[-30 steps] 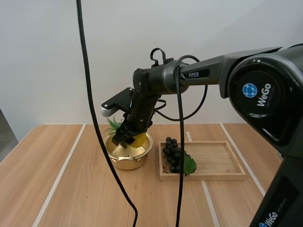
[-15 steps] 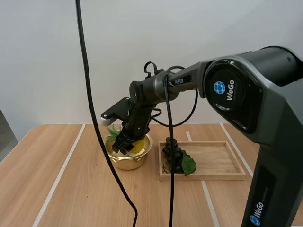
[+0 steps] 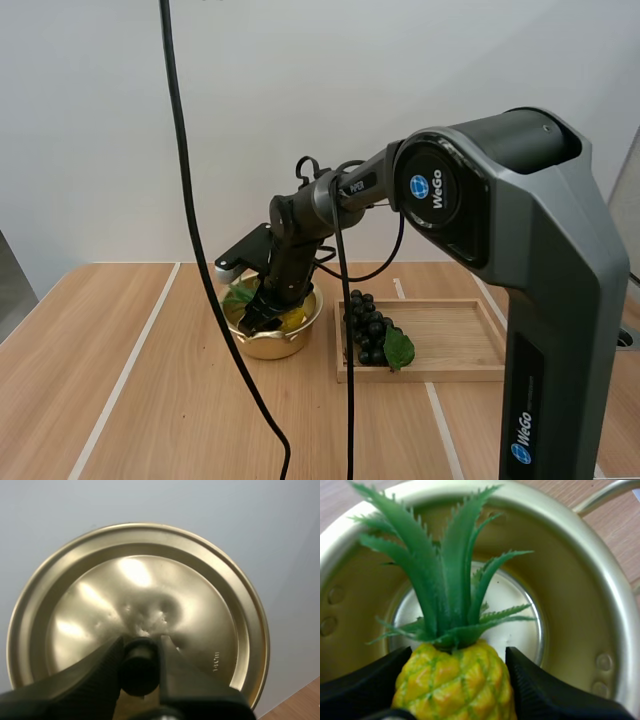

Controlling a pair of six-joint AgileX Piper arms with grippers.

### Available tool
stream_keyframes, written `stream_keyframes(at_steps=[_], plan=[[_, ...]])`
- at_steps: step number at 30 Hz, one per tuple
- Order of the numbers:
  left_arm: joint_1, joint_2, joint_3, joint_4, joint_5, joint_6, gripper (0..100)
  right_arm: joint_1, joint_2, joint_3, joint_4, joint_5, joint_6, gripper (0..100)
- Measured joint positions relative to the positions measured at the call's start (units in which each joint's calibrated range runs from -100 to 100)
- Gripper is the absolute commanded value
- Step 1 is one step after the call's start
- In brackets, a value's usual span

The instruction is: Open the pot, put the pineapple inside, and close it

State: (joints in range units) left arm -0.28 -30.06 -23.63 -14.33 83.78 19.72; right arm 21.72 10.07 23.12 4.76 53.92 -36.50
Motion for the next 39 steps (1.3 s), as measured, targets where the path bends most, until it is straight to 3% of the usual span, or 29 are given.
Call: stream_keyframes(at_steps=[9, 14, 16, 20, 22, 23, 39], plan=[[0.00, 0.0, 0.0, 0.0, 0.3, 0.0, 0, 0.1, 0.8, -0.1, -0.7, -2.4, 0.5, 0], [0.00, 0.0, 0.0, 0.0, 0.9, 0.0, 0, 0.0, 2.0, -0.3, -2.7, -4.4, 4.1, 2], [0.00, 0.0, 0.0, 0.0, 1.1, 0.0, 0, -0.2, 2.8, -0.4, -4.4, -5.8, 5.9, 21], [0.00, 0.0, 0.0, 0.0, 1.3, 0.0, 0, -0.7, 3.5, -0.4, -7.0, -5.7, 6.7, 76], [0.00, 0.0, 0.0, 0.0, 1.2, 0.0, 0, -0.7, 3.5, -0.4, -7.3, -5.4, 6.6, 96], [0.00, 0.0, 0.0, 0.0, 1.2, 0.0, 0, -0.7, 3.5, -0.4, -7.4, -5.2, 6.6, 100], [0.00, 0.1, 0.0, 0.0, 1.4, 1.2, 0, -0.7, 2.5, -0.4, -8.9, -5.9, 6.6, 100]])
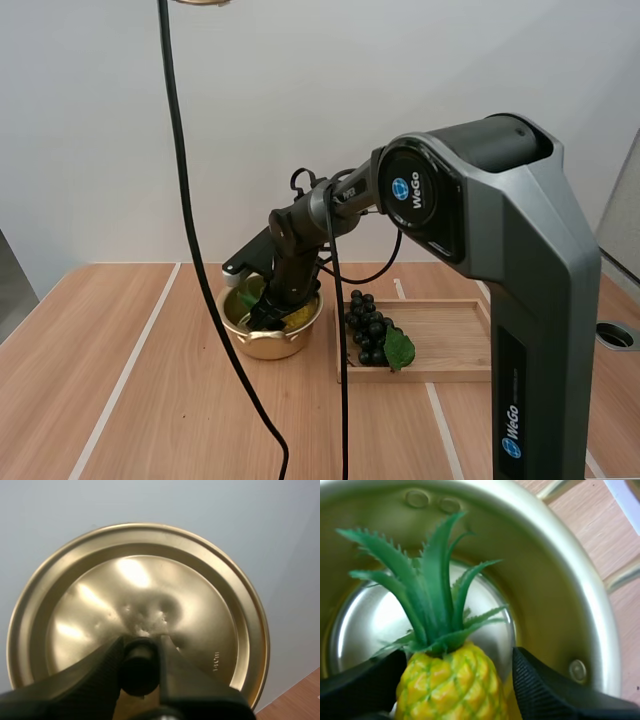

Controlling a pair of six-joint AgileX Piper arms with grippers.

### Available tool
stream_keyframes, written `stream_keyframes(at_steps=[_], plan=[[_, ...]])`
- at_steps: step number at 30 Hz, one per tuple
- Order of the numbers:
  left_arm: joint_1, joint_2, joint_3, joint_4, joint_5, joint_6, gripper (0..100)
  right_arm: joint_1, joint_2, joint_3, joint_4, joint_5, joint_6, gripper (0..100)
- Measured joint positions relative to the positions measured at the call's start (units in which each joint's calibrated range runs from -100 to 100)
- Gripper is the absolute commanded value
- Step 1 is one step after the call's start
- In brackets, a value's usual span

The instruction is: Open the pot, put the pineapple inside, and close it

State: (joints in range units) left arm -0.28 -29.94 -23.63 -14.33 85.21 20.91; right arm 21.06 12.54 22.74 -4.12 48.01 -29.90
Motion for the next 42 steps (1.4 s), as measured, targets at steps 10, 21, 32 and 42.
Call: stream_keyframes(at_steps=[10, 21, 32, 42], plan=[[0.00, 0.3, 0.0, 0.0, 0.1, 0.1, 0, -0.1, -5.4, 0.1, -1.1, -1.0, 0.0, 100], [0.00, 0.3, 0.0, 0.0, 2.0, 0.1, 0, -0.1, -7.2, 0.1, -1.5, -1.6, 0.0, 100], [0.00, 0.5, 0.0, 0.0, 2.3, 0.1, 0, -0.1, -10.7, 0.1, -2.6, -1.8, 0.0, 100], [0.00, 0.6, 0.0, 0.0, 2.7, 0.1, 0, -9.5, -32.0, 0.2, -8.7, -13.2, 8.0, 100]])
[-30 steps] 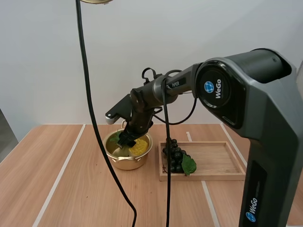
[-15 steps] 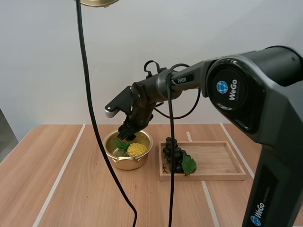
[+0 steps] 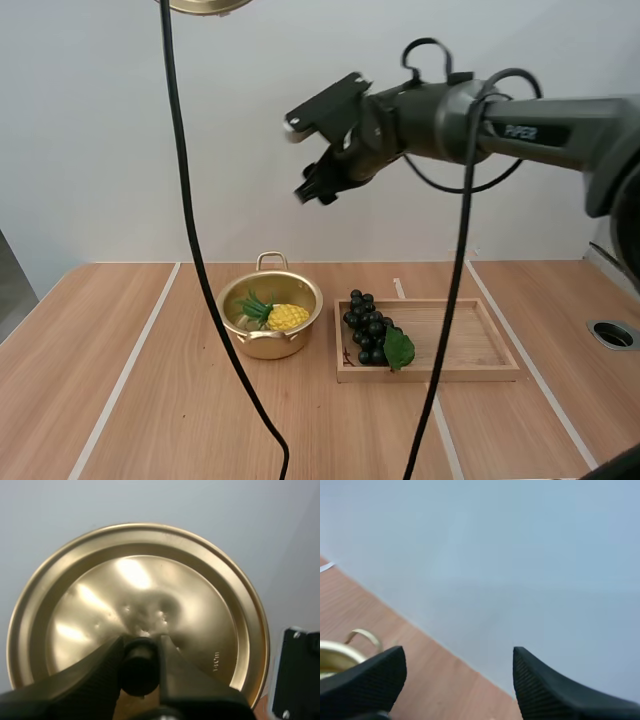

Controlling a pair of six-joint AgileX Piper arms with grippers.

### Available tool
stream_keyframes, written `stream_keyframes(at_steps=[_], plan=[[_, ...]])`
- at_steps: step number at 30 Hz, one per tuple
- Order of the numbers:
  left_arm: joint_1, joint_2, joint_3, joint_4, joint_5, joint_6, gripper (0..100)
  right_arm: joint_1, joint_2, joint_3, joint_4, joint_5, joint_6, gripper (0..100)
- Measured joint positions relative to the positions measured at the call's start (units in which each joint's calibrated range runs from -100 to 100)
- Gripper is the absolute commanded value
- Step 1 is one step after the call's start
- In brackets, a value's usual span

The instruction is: Open the pot, put the pineapple inside, and close it

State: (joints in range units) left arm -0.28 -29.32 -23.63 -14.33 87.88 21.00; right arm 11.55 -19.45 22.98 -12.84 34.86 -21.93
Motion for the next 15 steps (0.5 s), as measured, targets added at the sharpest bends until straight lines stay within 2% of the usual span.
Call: stream_keyframes(at_steps=[8, 15], plan=[[0.00, 0.0, 0.0, 0.0, 0.7, 0.0, 0, -8.1, -10.6, 0.0, 0.0, -12.7, 2.6, 100], [0.00, 0.0, 0.0, -0.8, 0.9, 0.0, 0, -12.0, -15.7, 0.0, 0.0, -14.0, 3.4, 100]])
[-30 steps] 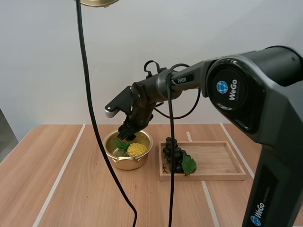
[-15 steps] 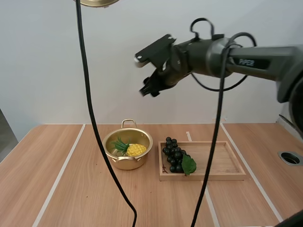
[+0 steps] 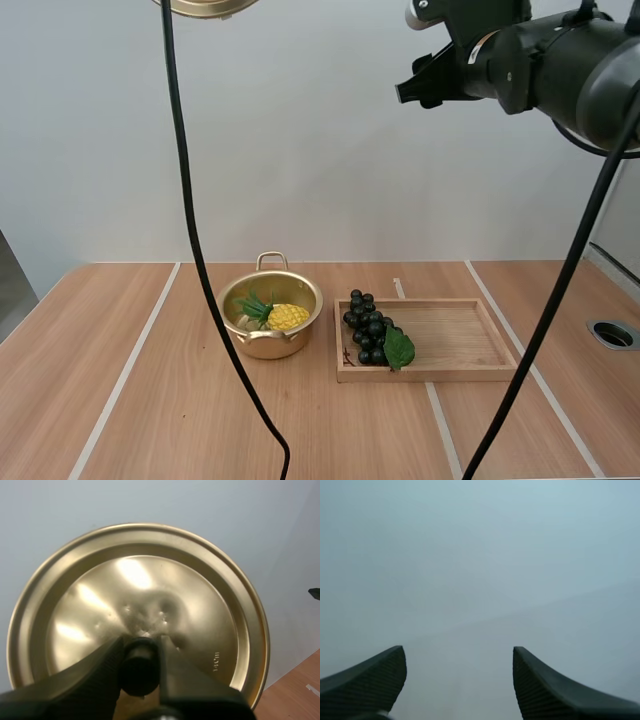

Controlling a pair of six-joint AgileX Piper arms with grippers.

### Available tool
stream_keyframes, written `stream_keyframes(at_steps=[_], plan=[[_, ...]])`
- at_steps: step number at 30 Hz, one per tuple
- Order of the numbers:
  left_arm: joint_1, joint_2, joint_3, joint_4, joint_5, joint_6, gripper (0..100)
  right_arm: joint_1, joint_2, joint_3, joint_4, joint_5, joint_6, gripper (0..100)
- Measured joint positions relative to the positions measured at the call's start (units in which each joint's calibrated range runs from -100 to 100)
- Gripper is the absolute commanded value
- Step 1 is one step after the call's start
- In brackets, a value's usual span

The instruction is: Open the pot, put the pineapple inside, and close it

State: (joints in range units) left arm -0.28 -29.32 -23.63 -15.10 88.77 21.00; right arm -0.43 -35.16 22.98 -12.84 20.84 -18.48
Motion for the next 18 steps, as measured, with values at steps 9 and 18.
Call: stream_keyframes(at_steps=[9, 18], plan=[[0.00, 0.1, 0.0, -1.2, 0.0, -0.9, 0, -2.9, -2.0, 0.0, 0.0, 6.2, 2.2, 81], [0.00, 2.0, 0.0, -3.1, 0.0, -1.7, 0, -3.3, -2.0, 0.0, 0.0, 12.0, 4.6, 0]])
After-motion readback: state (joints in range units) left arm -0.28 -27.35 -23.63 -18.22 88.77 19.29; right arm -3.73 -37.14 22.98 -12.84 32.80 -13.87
